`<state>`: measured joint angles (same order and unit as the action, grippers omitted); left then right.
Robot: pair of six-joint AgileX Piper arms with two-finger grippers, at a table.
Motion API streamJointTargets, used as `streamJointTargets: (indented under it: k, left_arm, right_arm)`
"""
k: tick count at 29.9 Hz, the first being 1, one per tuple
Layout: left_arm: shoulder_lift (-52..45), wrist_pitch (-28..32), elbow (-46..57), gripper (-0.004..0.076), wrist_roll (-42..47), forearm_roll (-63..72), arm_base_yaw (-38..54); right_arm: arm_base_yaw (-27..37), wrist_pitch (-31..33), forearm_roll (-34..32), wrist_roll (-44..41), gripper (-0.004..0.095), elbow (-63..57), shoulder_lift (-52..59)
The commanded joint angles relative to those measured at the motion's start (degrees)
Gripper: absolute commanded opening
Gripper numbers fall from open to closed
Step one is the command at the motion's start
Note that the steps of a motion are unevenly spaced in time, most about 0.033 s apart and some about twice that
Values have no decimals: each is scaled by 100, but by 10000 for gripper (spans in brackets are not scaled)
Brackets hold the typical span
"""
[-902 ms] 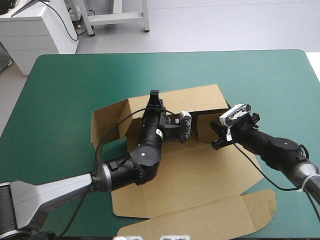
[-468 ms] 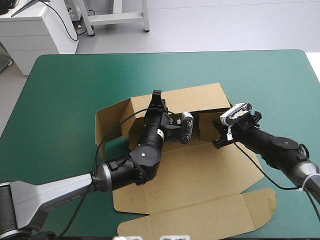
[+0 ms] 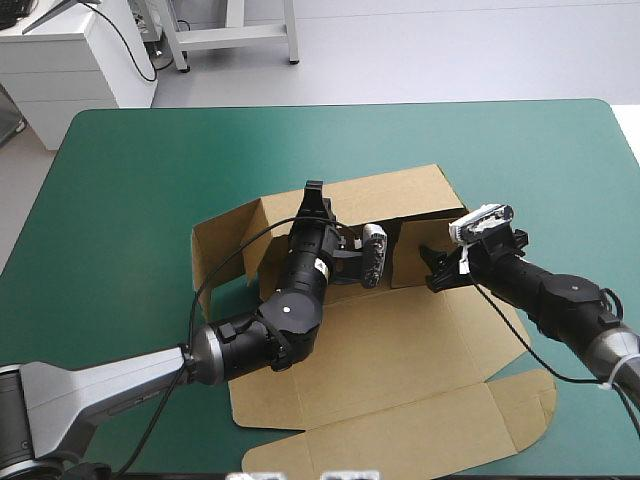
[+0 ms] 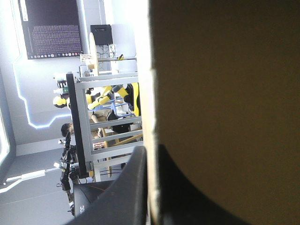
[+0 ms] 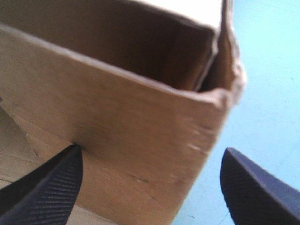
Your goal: Fold the box
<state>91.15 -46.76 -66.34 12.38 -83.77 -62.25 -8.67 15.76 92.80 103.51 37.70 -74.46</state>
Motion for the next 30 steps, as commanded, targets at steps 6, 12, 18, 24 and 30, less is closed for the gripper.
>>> streamJointTargets:
  k: [6,12,18,24,30]
  left_arm:
    - [-227,56,-124,-6,19,-260,-43]
    - [-227,56,-124,-6,19,-260,-43]
    - [-227,78,-124,-6,19,-260,-43]
    - [-227,78,-124,-6,19,-260,-43]
    - [-227,78,-124,-6,19,-260,-43]
  right_arm:
    - [58,183,-1254,-1642,773,95,762]
    - [58,-237,-1248,-1606,773,45,737]
    - [58,-224,-110,-558,773,261,578]
    - [58,-51,363,-140,773,688,7]
    - [58,-174,363,-140,598,721,-218]
